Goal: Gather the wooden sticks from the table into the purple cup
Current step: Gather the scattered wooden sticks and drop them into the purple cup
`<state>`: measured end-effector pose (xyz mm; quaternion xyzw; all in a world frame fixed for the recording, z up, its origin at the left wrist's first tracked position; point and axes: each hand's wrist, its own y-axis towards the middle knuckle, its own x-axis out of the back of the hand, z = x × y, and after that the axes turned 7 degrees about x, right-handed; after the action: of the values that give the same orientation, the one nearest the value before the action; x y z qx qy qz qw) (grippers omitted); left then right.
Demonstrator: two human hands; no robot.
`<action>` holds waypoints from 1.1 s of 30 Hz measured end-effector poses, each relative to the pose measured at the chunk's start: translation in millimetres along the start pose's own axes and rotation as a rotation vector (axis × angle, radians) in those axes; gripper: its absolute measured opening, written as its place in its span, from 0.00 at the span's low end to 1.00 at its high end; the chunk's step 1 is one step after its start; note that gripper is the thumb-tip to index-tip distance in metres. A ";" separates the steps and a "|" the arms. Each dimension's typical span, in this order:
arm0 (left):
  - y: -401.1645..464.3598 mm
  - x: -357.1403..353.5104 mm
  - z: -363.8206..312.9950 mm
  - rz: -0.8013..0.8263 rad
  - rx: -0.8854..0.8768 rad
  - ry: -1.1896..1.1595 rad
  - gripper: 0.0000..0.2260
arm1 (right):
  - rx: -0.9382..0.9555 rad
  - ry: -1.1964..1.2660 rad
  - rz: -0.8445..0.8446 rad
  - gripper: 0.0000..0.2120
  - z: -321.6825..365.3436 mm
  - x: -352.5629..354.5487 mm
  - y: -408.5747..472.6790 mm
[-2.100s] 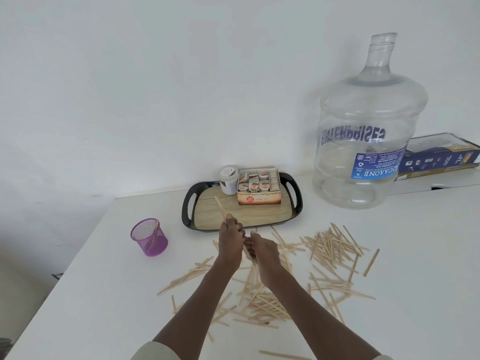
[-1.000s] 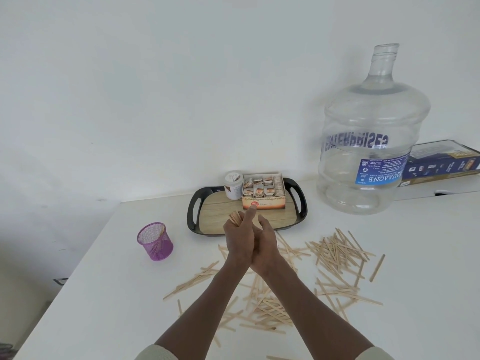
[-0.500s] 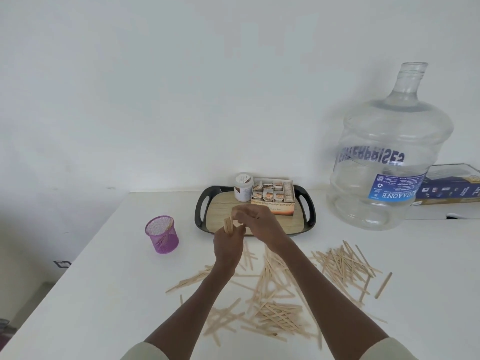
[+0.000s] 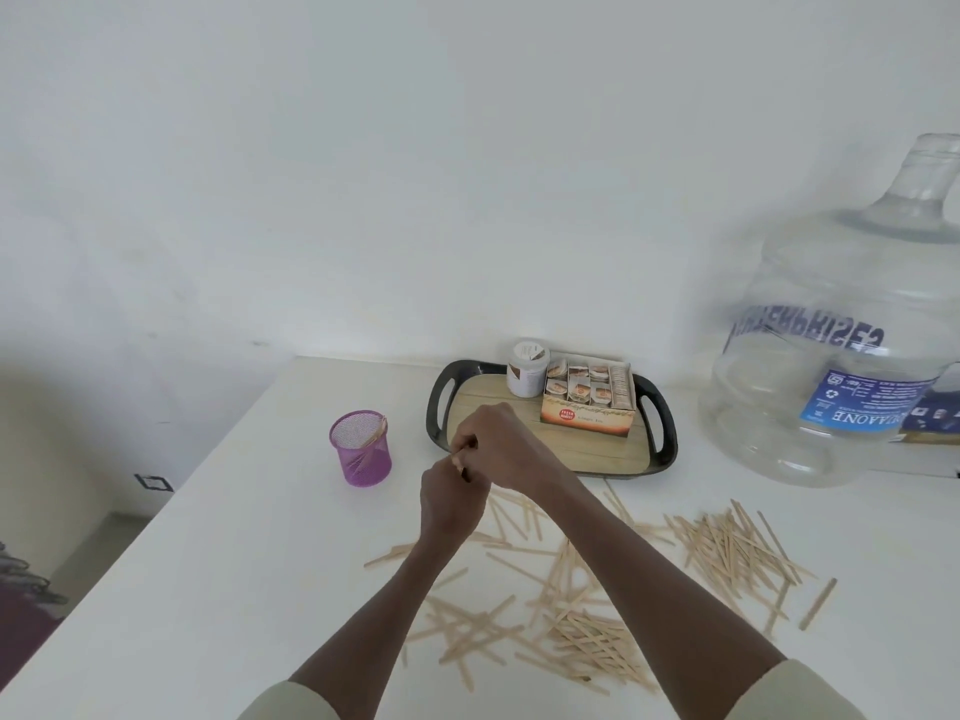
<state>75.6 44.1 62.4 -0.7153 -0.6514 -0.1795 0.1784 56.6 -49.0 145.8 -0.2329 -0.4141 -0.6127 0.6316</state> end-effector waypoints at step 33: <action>69.8 30.3 118.9 0.087 0.225 -0.051 0.06 | -0.144 -0.058 -0.188 0.09 -9.9 -133.5 135.7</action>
<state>150.6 122.4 -27.9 -0.7226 -0.6402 -0.0792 0.2483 202.7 39.7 61.4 -0.2552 -0.4071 -0.6903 0.5409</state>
